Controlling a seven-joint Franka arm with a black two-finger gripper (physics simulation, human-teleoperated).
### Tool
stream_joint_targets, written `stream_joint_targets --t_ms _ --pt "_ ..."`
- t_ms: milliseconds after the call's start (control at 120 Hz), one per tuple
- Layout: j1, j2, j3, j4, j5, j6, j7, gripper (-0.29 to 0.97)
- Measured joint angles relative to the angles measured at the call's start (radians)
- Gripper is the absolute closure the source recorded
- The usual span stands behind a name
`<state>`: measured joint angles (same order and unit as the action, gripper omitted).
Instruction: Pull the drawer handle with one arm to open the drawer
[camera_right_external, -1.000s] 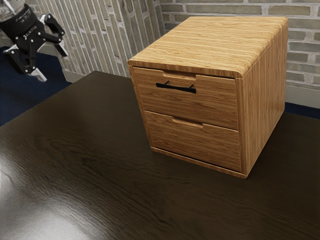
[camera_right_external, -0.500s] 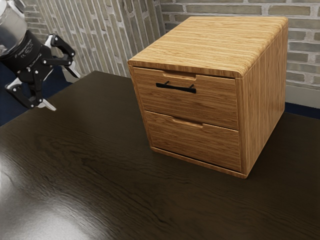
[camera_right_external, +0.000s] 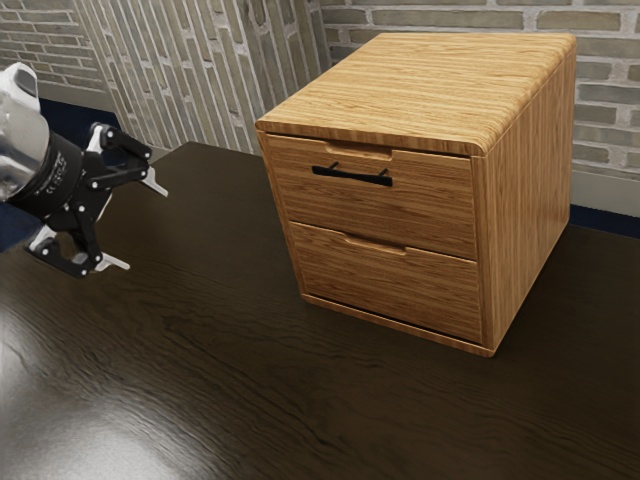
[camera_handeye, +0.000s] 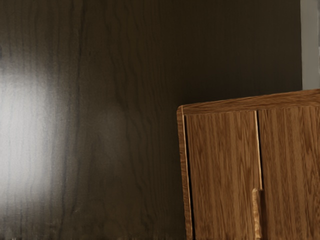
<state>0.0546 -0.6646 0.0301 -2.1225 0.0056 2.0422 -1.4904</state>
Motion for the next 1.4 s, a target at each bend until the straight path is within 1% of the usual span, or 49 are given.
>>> stream_joint_targets --t_ms 125,275,383,442,575,717,767,817,925,1008,1108,1183,1308,1400 --pt "0.007 0.122 0.002 0.083 -0.033 0.072 0.008 0.04" --pt "0.006 0.159 -0.006 0.115 -0.068 0.117 0.017 0.05" --pt "0.006 0.335 -0.012 0.268 -0.1 0.134 0.022 0.05" --pt "0.006 0.382 -0.017 0.309 -0.113 0.141 0.024 0.05" --pt "0.004 0.412 -0.025 0.331 -0.128 0.149 0.028 0.05" --pt "0.011 0.43 -0.146 0.36 -0.137 0.154 0.031 0.06" --pt "0.036 0.445 -0.184 0.376 -0.143 0.155 0.031 0.06" --pt "0.063 0.452 -0.201 0.381 -0.149 0.156 0.032 0.06" --pt "0.107 0.489 -0.211 0.38 -0.158 0.173 0.034 0.08" --pt "0.115 0.525 -0.211 0.379 -0.162 0.2 0.035 0.09" --pt "0.116 0.542 -0.211 0.379 -0.165 0.221 0.037 0.11" --pt "0.115 0.548 -0.211 0.38 -0.166 0.231 0.038 0.17" --pt "0.112 0.568 -0.212 0.384 -0.167 0.243 0.04 0.3" --pt "0.106 0.585 -0.213 0.393 -0.167 0.248 0.041 0.36"
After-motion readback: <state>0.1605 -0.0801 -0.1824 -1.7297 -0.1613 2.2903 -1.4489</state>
